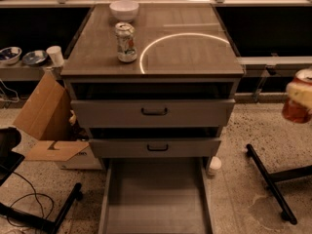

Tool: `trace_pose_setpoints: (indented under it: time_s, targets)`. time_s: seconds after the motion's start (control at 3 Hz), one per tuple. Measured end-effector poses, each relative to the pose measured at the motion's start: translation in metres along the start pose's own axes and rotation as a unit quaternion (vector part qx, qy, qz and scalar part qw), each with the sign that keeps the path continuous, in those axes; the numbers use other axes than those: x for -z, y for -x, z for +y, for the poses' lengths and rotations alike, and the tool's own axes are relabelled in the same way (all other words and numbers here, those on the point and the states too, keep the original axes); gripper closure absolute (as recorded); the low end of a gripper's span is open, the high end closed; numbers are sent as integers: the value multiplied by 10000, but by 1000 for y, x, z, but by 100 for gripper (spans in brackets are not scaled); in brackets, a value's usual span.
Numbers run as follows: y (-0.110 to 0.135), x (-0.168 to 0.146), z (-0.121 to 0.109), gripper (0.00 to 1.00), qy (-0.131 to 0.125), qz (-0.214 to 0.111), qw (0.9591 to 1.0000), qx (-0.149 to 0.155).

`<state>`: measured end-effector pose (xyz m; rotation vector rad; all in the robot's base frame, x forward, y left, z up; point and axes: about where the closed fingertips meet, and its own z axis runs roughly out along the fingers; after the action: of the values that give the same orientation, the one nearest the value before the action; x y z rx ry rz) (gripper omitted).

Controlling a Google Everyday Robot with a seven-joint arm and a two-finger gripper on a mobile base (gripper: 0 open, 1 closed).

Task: Place coke can into bottom drawer

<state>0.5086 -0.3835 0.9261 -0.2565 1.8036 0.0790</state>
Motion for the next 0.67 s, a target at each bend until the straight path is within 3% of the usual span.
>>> trace_pose_setpoints:
  time_s: [0.33, 0.67]
  targets:
    - [-95, -53, 28, 100, 47, 222, 9996, -156]
    - [-113, -61, 11, 100, -270, 152, 9990, -311]
